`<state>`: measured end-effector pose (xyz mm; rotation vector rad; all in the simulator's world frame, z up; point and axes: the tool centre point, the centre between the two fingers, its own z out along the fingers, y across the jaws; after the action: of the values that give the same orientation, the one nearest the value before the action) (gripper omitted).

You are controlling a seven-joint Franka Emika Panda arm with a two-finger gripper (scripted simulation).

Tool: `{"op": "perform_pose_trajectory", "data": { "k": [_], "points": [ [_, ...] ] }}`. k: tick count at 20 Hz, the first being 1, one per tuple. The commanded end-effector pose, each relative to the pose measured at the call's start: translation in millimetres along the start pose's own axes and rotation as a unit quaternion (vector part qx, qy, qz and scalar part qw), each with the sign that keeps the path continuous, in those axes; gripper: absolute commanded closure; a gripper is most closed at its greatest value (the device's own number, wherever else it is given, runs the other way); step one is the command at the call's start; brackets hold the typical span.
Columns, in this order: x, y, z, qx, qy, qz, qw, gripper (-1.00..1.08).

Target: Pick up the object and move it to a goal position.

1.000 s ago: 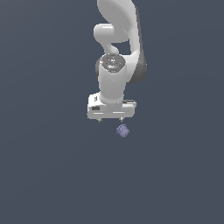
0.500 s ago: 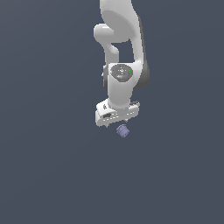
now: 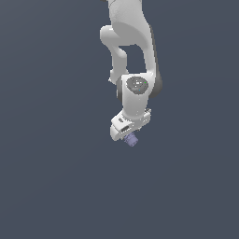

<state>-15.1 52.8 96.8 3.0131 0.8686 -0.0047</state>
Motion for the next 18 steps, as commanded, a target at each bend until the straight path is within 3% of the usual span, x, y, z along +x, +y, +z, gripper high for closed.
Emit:
{"op": "perform_pose_trajectory", "data": {
  "k": [1,11,18],
  "points": [
    [1.3,-4.5,4.3,0.001,0.001,-0.018,0.9998,-0.92],
    [1.9,-8.2,11.4,0.002,0.002,-0.031,0.9995,-0.92],
    [1.3,-9.4,43.0,0.002,0.002,-0.033,0.9994,-0.92]
  ]
}}
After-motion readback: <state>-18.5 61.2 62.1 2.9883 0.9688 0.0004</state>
